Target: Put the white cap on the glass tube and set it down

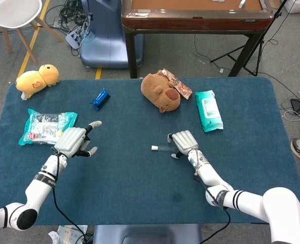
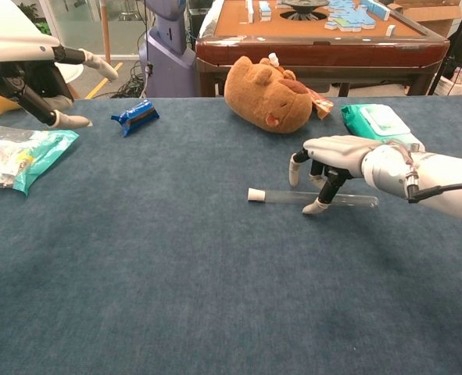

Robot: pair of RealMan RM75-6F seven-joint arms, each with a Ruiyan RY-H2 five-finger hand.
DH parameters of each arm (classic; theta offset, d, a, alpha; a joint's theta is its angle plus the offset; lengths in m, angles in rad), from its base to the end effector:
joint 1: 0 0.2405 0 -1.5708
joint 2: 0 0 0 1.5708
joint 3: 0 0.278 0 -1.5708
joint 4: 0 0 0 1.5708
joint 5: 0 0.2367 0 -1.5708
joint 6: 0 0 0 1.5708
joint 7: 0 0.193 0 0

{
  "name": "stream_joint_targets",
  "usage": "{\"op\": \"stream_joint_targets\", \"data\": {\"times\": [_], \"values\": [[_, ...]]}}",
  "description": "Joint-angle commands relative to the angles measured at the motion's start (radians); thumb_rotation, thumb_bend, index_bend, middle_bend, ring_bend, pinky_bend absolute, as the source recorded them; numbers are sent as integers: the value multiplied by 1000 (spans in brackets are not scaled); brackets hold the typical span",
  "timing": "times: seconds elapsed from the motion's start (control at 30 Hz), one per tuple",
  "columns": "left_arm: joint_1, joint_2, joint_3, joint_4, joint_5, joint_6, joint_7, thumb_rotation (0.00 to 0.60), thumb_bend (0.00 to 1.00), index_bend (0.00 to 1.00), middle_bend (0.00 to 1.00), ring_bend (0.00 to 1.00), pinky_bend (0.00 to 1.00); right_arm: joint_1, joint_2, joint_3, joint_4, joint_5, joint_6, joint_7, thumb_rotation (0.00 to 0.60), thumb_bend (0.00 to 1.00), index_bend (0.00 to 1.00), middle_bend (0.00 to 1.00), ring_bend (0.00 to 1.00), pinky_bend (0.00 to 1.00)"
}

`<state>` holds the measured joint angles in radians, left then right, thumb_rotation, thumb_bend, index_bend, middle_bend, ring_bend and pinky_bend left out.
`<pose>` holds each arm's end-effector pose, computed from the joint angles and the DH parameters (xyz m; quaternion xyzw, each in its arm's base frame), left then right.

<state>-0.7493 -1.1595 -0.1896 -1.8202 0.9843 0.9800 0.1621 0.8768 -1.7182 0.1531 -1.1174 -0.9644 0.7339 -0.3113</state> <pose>-0.1471 0.4074 0.0551 -0.6861 -0.4494 -0.4040 0.4051 -0.1789 -0.4529 -0.1209 0.7675 -0.4039 0.2777 0.4132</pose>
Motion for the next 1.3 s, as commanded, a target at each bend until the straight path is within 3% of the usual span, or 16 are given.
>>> {"op": "stream_joint_targets", "data": {"times": [0.03,0.23,0.43,0.5,0.67,0.77,1.03,1.3], "values": [[2,2,-2,1,1,4,1,600,307,135,913,917,1000,-3,6,6,-13,0,15,-8,600,47,365,830,952,958],[19,23,-9,11,-6,17,-10,600,307,135,910,914,998,-39,116,47,-138,-27,96,25,600,47,365,819,941,958],[61,63,8,30,-8,62,12,600,308,161,814,811,919,-125,355,60,-379,-58,210,21,600,61,365,739,823,949],[78,69,19,37,-3,88,31,600,307,193,762,752,871,-156,424,55,-442,-68,243,20,600,108,365,693,769,913],[144,62,53,68,27,191,79,600,308,213,627,611,736,-266,572,14,-564,-142,365,36,600,247,364,572,574,703],[195,50,73,79,55,267,89,600,307,213,556,546,660,-338,628,-22,-602,-197,438,62,600,280,365,552,533,658],[338,5,133,98,142,448,95,600,308,213,489,485,545,-498,695,-98,-639,-305,595,132,600,300,365,547,519,644],[464,-19,175,75,220,586,95,600,307,213,485,479,525,-605,702,-139,-623,-383,688,199,600,299,365,547,519,632]]}}
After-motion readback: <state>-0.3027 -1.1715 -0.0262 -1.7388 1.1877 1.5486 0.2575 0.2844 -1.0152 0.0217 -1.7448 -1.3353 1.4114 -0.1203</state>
